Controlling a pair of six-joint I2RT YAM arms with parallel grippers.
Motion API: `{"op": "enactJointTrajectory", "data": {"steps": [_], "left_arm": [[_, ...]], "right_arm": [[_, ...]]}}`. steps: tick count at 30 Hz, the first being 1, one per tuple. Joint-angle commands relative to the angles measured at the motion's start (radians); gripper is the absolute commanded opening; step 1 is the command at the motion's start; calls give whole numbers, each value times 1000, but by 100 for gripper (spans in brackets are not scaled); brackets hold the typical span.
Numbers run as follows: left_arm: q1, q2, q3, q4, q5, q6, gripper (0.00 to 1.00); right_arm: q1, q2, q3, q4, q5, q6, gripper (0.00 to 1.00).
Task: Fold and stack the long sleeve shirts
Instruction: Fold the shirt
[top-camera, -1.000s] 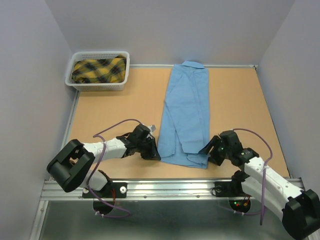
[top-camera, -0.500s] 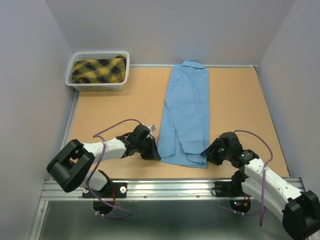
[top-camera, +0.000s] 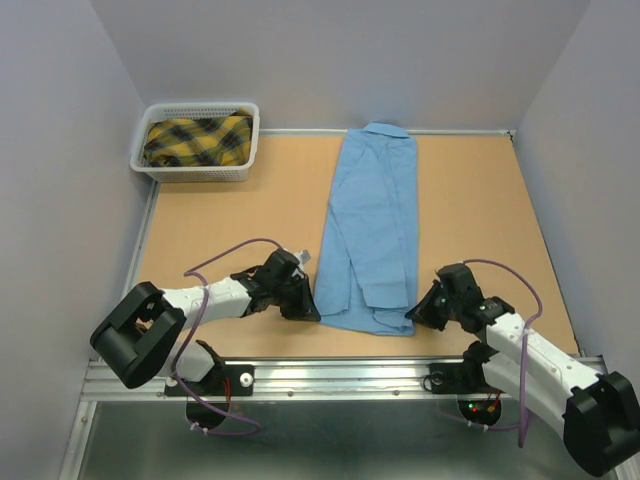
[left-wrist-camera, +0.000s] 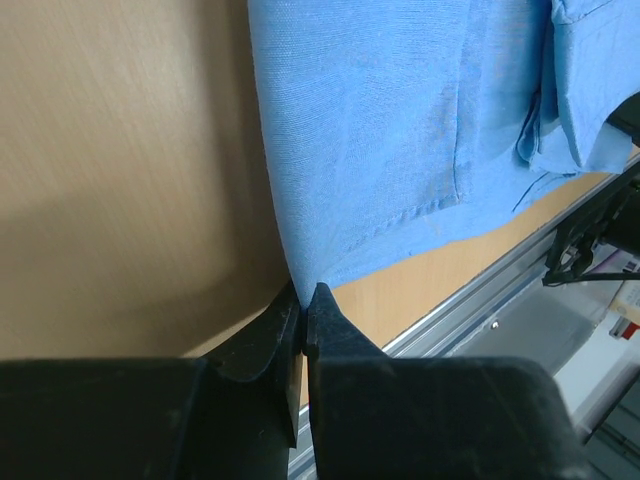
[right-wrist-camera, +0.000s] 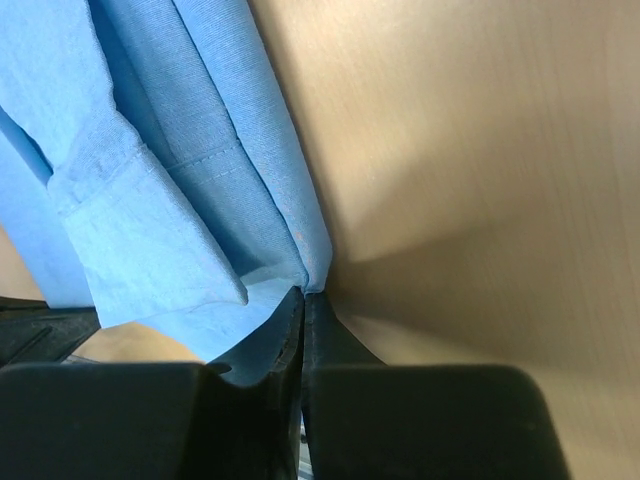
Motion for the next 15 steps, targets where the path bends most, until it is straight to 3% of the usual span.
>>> {"op": "enactJointTrajectory", "data": {"steps": [1, 15], "left_arm": [[-5, -56, 0, -35, 0, 18, 0], [-5, -265, -17, -262, 12, 46, 0]], "right_arm": [[3, 37, 36, -35, -46, -63, 1], [3, 24, 185, -316, -154, -173, 1]]}}
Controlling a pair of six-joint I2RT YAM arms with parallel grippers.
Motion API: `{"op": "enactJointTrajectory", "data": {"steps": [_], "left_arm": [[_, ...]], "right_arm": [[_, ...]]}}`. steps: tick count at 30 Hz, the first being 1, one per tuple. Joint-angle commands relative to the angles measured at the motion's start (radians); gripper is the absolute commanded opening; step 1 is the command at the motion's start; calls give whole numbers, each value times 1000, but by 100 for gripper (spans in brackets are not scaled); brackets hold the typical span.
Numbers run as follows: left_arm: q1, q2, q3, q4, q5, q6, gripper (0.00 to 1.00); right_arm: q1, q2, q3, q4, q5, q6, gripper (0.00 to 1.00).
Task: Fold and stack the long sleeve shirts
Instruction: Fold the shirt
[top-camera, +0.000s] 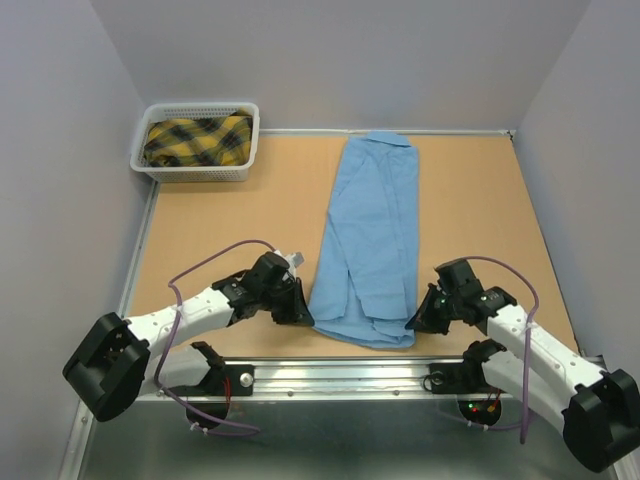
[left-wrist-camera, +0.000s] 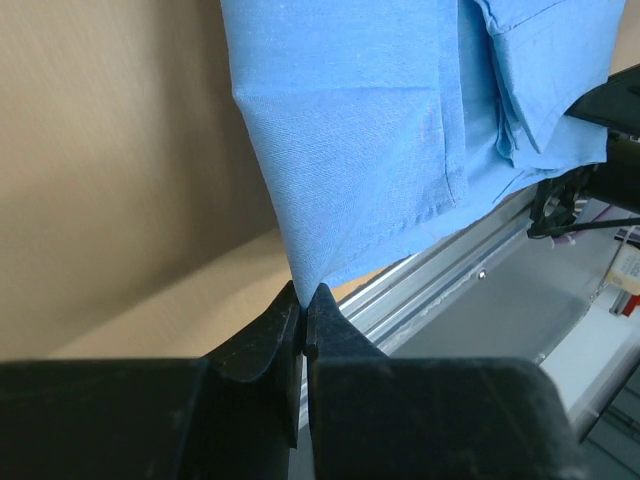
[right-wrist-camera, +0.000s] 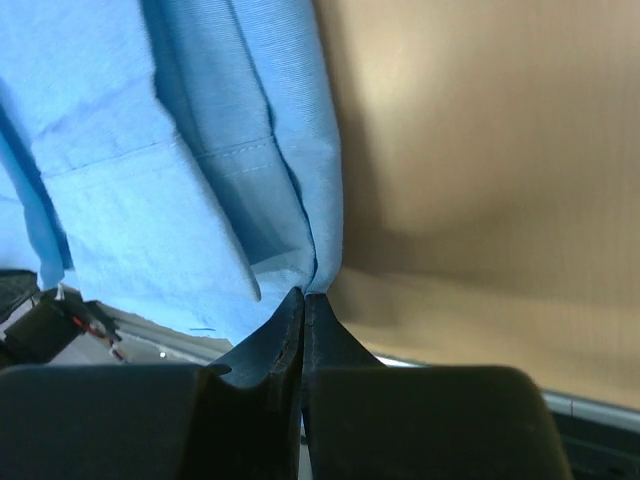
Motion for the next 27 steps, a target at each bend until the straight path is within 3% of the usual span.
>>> {"op": "enactJointTrajectory", "data": {"steps": [1, 14, 20, 27], "left_arm": [[-4, -57, 13, -105, -4, 35, 0], [5, -12, 223, -175, -53, 85, 0], [79, 79, 310, -144, -51, 139, 0], [166, 206, 425, -106, 21, 188, 0]], "right_arm": [[3, -8, 104, -124, -31, -50, 1], [3, 146, 343, -166, 3, -113, 1], [-15, 238, 449, -177, 85, -161, 1], [-109, 382, 577, -158, 43, -223, 1]]}}
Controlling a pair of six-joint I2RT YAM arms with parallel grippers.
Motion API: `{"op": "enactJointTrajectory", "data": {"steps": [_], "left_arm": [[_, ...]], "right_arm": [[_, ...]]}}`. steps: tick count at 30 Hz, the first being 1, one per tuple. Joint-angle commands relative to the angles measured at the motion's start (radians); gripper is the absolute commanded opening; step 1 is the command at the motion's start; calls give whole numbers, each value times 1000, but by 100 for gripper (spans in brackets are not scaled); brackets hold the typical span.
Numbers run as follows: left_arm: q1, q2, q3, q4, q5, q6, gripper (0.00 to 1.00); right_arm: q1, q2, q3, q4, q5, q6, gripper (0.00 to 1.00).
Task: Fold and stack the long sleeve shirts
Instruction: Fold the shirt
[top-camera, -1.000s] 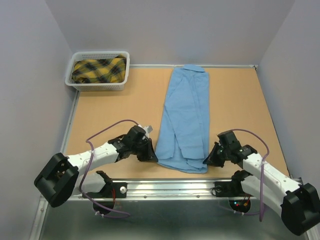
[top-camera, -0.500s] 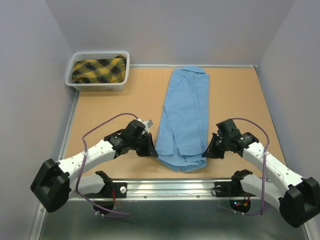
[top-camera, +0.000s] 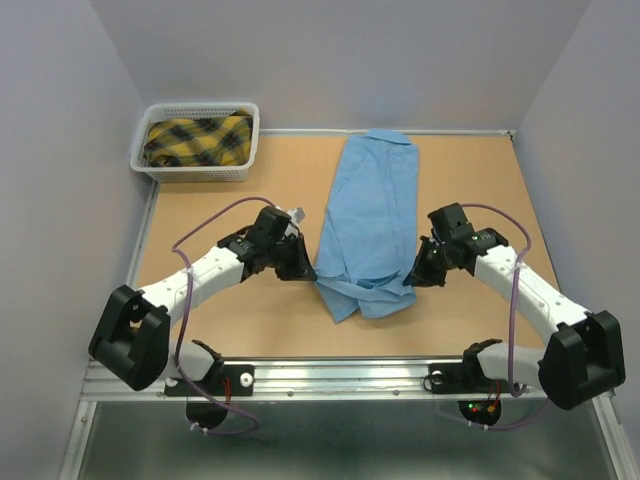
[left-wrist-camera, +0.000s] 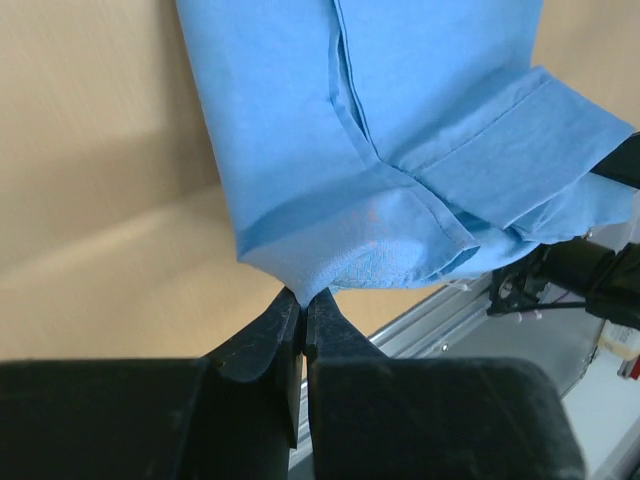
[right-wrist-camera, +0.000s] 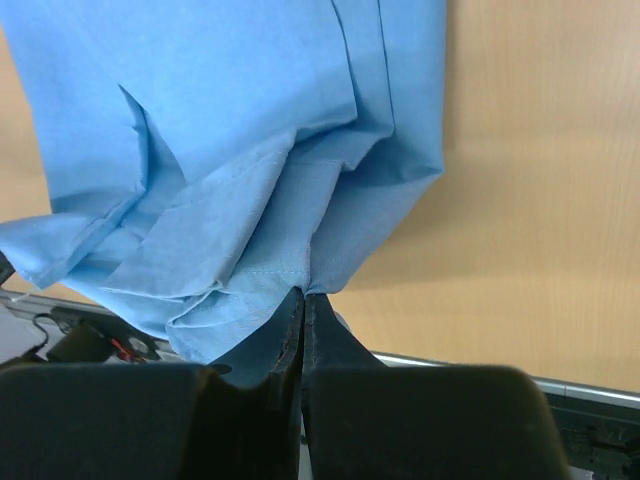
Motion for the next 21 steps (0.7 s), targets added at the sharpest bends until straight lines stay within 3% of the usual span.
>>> {"op": "enactJointTrajectory", "data": {"steps": [1, 7, 21], "left_arm": [[48, 51, 108, 47, 51, 61, 0], [92, 174, 265, 47, 82, 92, 0], [155, 542, 689, 74, 140, 92, 0]], "right_arm": [[-76, 58, 116, 11, -7, -77, 1], [-208, 149, 202, 38, -90, -129, 1], [-371, 471, 486, 103, -186, -161, 1]]}}
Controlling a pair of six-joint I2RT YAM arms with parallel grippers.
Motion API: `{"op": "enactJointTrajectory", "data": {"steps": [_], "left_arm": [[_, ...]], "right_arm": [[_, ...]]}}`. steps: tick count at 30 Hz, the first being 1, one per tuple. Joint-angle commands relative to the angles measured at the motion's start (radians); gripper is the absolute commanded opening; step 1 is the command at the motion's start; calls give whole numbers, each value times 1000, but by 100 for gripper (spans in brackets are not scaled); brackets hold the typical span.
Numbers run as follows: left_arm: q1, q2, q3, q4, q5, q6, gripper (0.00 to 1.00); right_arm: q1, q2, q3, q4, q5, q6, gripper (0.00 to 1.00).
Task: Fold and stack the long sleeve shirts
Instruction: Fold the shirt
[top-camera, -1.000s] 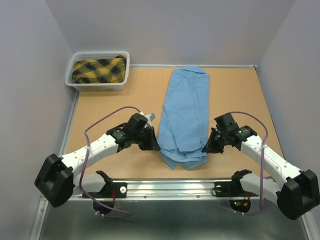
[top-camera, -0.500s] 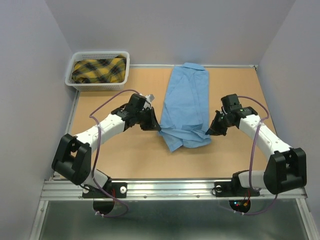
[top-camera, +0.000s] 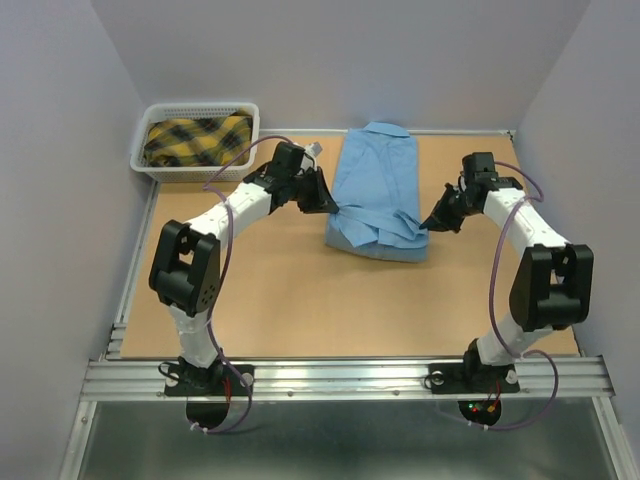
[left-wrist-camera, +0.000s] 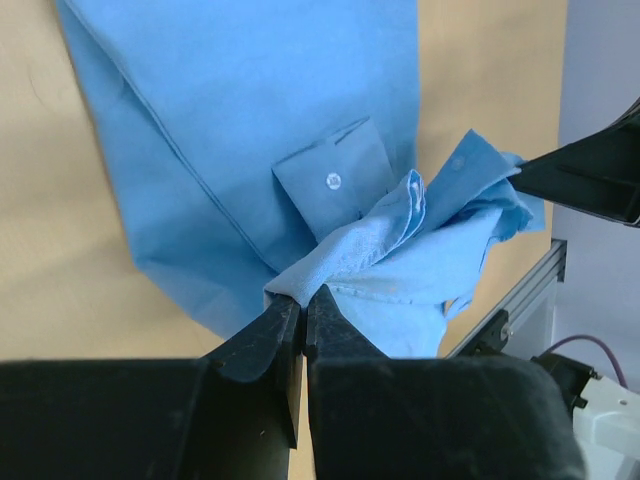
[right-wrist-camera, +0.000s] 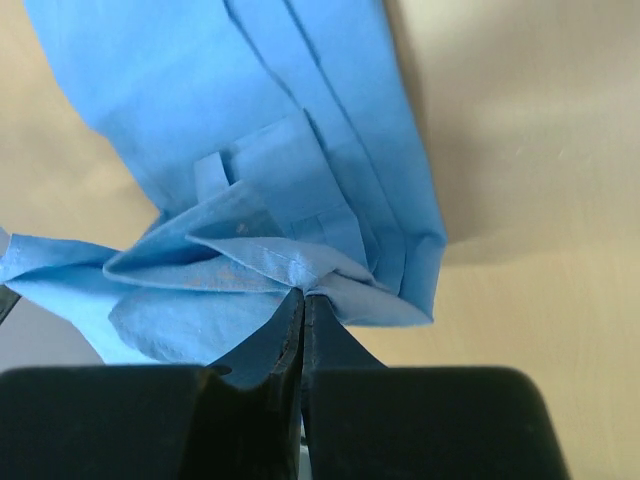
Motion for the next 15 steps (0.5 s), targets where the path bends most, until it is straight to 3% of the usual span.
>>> {"op": "enactJointTrajectory", "data": {"steps": [1, 15], "left_arm": [[21, 76, 119, 21, 24, 26, 0], [31, 277, 331, 92, -25, 98, 0]], "right_arm": [[-41, 94, 115, 56, -42, -34, 1], [-62, 303, 309, 130, -39, -36, 1]]}}
